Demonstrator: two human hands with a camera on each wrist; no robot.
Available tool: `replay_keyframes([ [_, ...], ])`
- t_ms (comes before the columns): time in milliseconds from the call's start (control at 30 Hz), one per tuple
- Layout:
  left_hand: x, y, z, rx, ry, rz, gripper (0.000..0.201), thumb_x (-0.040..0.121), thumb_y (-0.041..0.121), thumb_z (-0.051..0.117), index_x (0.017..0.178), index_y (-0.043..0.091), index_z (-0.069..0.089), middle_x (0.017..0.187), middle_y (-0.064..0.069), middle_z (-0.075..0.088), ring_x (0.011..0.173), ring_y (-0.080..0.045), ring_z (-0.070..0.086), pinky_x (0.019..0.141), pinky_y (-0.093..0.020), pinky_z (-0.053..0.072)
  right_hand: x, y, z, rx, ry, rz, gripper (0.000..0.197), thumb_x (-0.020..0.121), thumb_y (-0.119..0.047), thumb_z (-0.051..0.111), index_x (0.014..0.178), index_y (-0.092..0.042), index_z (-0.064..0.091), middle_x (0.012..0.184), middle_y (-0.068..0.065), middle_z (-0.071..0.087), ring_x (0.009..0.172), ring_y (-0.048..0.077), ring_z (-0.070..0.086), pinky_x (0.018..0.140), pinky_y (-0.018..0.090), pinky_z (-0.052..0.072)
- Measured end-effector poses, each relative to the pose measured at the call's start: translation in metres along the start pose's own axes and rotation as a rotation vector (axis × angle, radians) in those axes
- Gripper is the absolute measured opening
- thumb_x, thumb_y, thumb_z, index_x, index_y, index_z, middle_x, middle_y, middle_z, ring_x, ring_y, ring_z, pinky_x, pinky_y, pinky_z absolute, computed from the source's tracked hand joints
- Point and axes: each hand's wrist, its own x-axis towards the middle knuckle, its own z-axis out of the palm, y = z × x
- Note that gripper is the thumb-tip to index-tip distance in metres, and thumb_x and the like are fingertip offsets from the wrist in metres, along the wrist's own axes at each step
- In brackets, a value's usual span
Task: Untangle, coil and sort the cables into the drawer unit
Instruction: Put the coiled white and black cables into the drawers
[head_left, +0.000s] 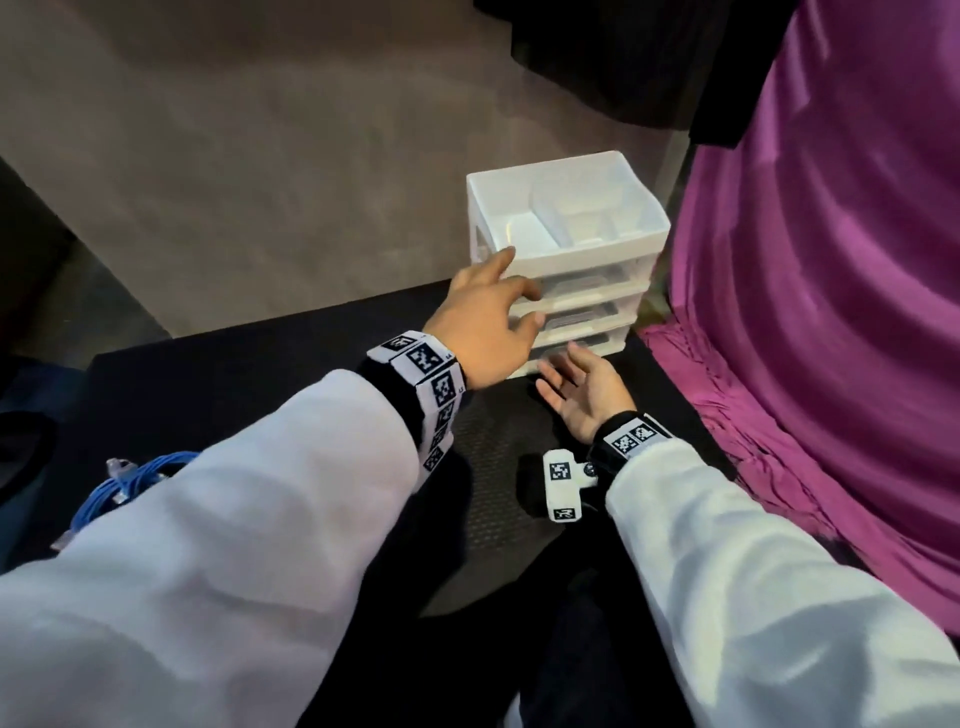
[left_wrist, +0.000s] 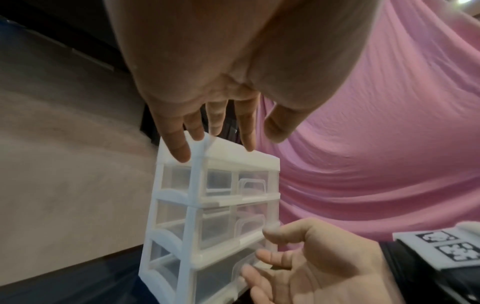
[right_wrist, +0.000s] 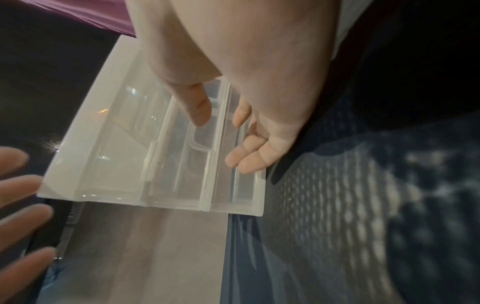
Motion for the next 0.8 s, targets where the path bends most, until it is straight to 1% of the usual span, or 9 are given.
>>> replay_keyframes([
  [67,0.001,-0.003,0.005,0.001,-0.013,-0.015,0.033,0.1,0.039,0.055,0.132,0.032,0.06,0.171,0.005,0.009,0.155,-0.02,0.005,0.122,-0.033,0.012,0.0,0.001,0.0,0.005,0.042,0.018,0.008,0.102,-0.032,0.063,0.097,-0.027,0.062,0.09,-0.002,0.068,0.078,0.011,0.069,0.071,0.029,0.055],
  [167,0.0,-0.004,0.006,-0.034,0.003,-0.013,0.031,0.101,0.039,0.056,0.13,0.032,0.061,0.171,0.008,0.008,0.155,-0.018,0.004,0.12,-0.032,0.013,-0.003,0.004,-0.008,-0.008,0.126,0.041,0.015,0.101,-0.036,0.065,0.099,-0.021,0.065,0.087,0.0,0.068,0.072,0.011,0.065,0.061,0.026,0.053],
  [333,-0.005,-0.008,0.005,-0.064,-0.016,0.016,0.031,0.101,0.038,0.055,0.132,0.031,0.061,0.171,0.006,0.003,0.156,-0.021,0.006,0.124,-0.038,0.016,-0.032,0.012,-0.031,-0.013,0.23,0.086,0.016,0.104,-0.029,0.06,0.103,-0.014,0.066,0.083,0.002,0.068,0.071,0.013,0.063,0.06,0.027,0.048],
  [433,-0.017,-0.012,0.007,-0.23,0.063,0.011,0.033,0.101,0.032,0.059,0.133,0.03,0.059,0.171,0.003,0.001,0.156,-0.018,0.013,0.123,-0.031,0.019,-0.053,0.016,-0.046,-0.024,0.259,0.103,0.018,0.105,-0.026,0.056,0.095,-0.013,0.064,0.084,0.003,0.067,0.073,0.014,0.062,0.063,0.028,0.047],
  [500,-0.034,-0.021,0.011,-0.32,0.125,-0.005,0.028,0.101,0.029,0.06,0.129,0.03,0.062,0.17,0.003,0.011,0.153,-0.009,0.022,0.12,-0.021,0.022,-0.066,0.016,-0.052,-0.041,0.265,0.106,0.017,0.106,-0.024,0.054,0.099,-0.012,0.064,0.086,0.002,0.067,0.073,0.014,0.062,0.064,0.027,0.047],
  [567,-0.06,-0.038,0.013,-0.361,0.197,-0.016,0.023,0.1,0.024,0.063,0.121,0.028,0.067,0.164,0.003,0.029,0.145,-0.001,0.034,0.114,-0.014,0.029,-0.077,0.015,-0.055,-0.049,0.278,0.09,0.014,0.106,-0.02,0.053,0.099,-0.013,0.063,0.088,0.004,0.068,0.074,0.015,0.062,0.065,0.028,0.048],
  [667,-0.119,-0.075,0.006,-0.401,0.254,-0.072,0.017,0.099,0.019,0.063,0.111,0.029,0.071,0.138,0.004,0.06,0.116,0.005,0.059,0.098,-0.019,0.049,-0.091,0.016,-0.052,-0.083,0.253,0.078,0.013,0.105,-0.018,0.054,0.096,-0.014,0.063,0.088,0.004,0.068,0.073,0.015,0.062,0.066,0.028,0.047],
  [733,-0.171,-0.103,-0.004,-0.456,0.231,-0.197,0.015,0.1,0.022,0.062,0.108,0.029,0.072,0.113,0.008,0.073,0.099,-0.002,0.07,0.094,-0.03,0.055,-0.101,0.021,-0.046,-0.133,0.215,0.061,0.011,0.105,-0.019,0.055,0.099,-0.015,0.064,0.085,0.002,0.068,0.07,0.014,0.06,0.065,0.027,0.046],
  [800,-0.234,-0.132,-0.018,-0.503,0.263,-0.382,0.016,0.098,0.031,0.06,0.107,0.027,0.073,0.097,0.006,0.077,0.086,-0.011,0.075,0.086,-0.035,0.059,-0.107,0.031,-0.035,-0.226,0.153,0.025,0.01,0.104,-0.017,0.055,0.1,-0.015,0.064,0.081,0.001,0.068,0.065,0.012,0.059,0.062,0.026,0.044],
])
